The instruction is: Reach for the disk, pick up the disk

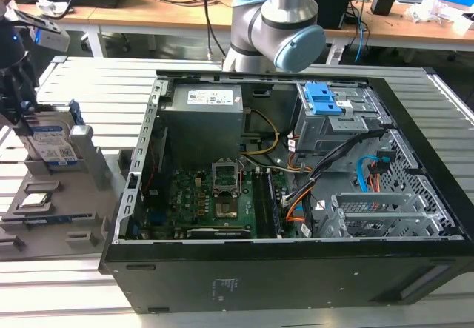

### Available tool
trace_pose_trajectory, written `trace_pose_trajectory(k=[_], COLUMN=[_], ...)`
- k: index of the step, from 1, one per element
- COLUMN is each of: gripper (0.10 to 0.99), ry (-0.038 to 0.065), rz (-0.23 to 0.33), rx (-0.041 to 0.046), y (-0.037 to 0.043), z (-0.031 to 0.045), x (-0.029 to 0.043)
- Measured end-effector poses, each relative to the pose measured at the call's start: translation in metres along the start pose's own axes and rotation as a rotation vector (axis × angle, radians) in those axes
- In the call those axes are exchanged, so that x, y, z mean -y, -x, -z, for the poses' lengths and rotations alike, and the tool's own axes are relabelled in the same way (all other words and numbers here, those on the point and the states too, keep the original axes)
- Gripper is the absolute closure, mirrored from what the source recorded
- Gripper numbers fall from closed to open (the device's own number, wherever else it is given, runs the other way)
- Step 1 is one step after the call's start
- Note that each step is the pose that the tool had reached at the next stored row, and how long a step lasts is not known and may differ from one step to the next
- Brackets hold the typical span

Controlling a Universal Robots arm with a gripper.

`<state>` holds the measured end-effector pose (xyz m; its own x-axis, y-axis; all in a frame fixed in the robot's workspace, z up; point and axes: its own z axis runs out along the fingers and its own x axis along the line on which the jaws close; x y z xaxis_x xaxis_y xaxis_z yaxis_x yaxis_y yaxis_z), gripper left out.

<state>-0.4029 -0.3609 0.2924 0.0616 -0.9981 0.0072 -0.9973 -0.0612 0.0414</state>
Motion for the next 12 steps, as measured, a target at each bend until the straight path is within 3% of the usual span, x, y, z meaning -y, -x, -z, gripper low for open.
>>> trace_pose_trajectory(k=[6, 7, 10, 12], gripper=[0.545, 0.561, 0.722, 0.722], ry=[0.0, 0.0, 0.0, 0.0], rz=[0.0, 0.0, 0.0, 0.0], rx=[0.0, 0.0, 0.0, 0.0], y=[0.0, 0.0, 0.0, 0.0], z=[-0.0017, -0.0018, -0.0019, -0.002], x=[0.0003, 0.0003, 0.0003, 0.0003])
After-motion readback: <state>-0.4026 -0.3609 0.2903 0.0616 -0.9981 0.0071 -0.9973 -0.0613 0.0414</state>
